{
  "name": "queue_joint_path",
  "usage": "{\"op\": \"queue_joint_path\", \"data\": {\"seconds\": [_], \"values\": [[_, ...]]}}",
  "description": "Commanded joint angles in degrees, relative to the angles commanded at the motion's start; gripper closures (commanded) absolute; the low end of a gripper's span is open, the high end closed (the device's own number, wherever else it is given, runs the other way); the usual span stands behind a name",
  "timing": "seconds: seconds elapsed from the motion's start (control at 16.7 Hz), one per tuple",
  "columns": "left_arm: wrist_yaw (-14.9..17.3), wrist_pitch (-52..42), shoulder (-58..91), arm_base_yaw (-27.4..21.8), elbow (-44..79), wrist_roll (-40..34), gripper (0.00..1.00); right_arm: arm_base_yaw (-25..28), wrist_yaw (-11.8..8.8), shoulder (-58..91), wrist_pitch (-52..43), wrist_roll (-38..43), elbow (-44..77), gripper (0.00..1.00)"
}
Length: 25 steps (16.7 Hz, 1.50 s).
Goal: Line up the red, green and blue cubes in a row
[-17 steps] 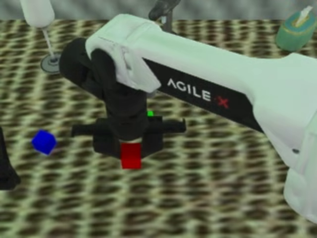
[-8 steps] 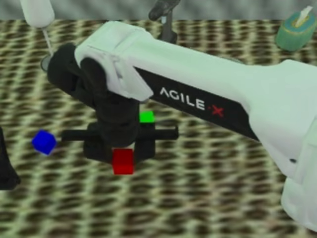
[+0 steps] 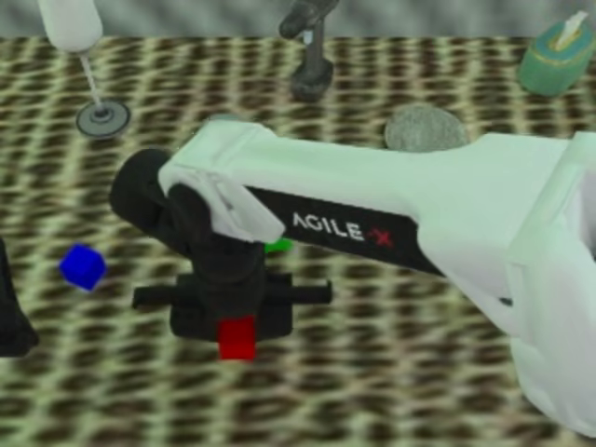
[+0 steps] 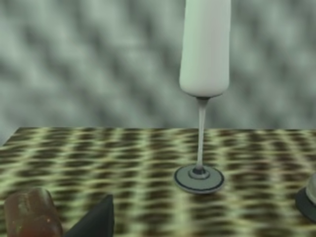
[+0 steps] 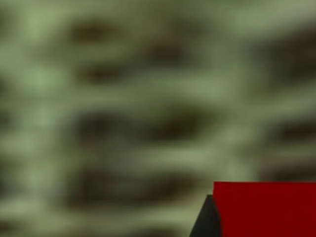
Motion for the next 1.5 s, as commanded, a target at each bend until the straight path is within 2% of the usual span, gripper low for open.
{"op": "queue_joint_path", "data": {"seconds": [0.18, 0.96, 1.5], "values": [[0.0, 0.0, 0.0, 0.0, 0.0, 0.0, 0.00, 0.0, 0.0, 0.0, 0.0, 0.0, 0.0, 1.00], [0.0, 0.0, 0.0, 0.0, 0.0, 0.0, 0.00, 0.0, 0.0, 0.0, 0.0, 0.0, 0.0, 0.02], [0.0, 0.0, 0.0, 0.0, 0.0, 0.0, 0.00, -0.1, 0.0, 0.0, 0.0, 0.0, 0.0, 0.00]]}}
